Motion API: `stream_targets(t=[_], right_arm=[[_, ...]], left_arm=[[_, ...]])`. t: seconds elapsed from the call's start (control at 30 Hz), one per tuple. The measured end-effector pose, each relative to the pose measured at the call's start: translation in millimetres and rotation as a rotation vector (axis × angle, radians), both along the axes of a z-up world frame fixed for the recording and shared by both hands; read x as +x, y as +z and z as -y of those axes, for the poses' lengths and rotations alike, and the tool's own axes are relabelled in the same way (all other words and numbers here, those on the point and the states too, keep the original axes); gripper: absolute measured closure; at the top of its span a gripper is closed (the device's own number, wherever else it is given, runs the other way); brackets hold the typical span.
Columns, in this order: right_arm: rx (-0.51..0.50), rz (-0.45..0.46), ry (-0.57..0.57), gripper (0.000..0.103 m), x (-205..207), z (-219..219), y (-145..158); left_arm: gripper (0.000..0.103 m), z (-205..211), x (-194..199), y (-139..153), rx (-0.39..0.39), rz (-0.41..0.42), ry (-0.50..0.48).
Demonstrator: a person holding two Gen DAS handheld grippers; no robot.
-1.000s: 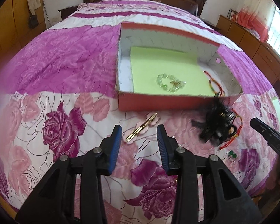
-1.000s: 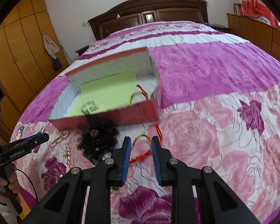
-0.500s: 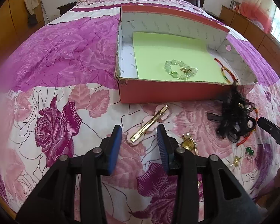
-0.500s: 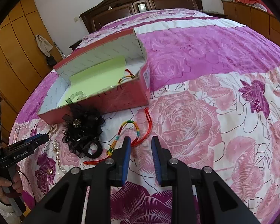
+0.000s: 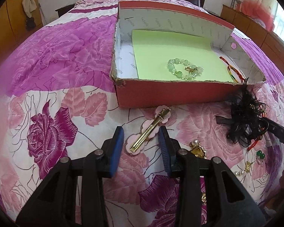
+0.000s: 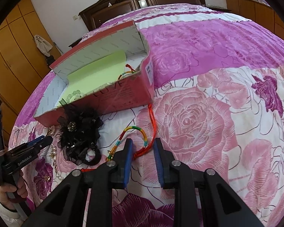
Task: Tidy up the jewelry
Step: 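Grasp the red cord bracelet with the right tool while the left tool grasps the gold hair clip, then carry the hair clip and red cord into the shoebox and open both tools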
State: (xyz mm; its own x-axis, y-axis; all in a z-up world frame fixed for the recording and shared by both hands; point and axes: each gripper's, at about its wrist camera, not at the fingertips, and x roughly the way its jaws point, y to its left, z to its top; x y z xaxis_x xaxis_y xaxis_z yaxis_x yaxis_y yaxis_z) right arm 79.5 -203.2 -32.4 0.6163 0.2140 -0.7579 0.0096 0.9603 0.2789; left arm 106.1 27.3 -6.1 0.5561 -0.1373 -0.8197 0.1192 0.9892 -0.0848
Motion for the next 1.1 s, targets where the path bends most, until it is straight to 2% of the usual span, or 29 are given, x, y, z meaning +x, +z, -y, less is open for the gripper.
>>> stream_targets(t=[0.1,0.13,0.17,0.3,0.5,1.1], right_arm=[[-0.002,0.001,0.0,0.078,0,-1,-3],[-0.007,0.006,0.003,0.08,-1,-1,-3],[-0.011,0.009,0.005,0.088,-1,-2,-3],[-0.004,0.021,0.005,0.094,-4,-1,-2],[-0.003,0.06,0.013,0.096,-14,-1,5],[-0.005,0.207,0.015,0.097,-41,1,55]], left_arm=[[0.077,0,-2,1,-0.003,0.005,-0.008],[0.077,0,-3,1,-0.007,0.005,-0.011],[0.078,1,-3,1,-0.01,0.005,-0.012],[0.082,1,-9,3,-0.025,0.006,-0.023],[0.093,-1,-19,10,-0.074,0.006,-0.031],[0.094,-5,-40,54,-0.195,0.083,-0.039]])
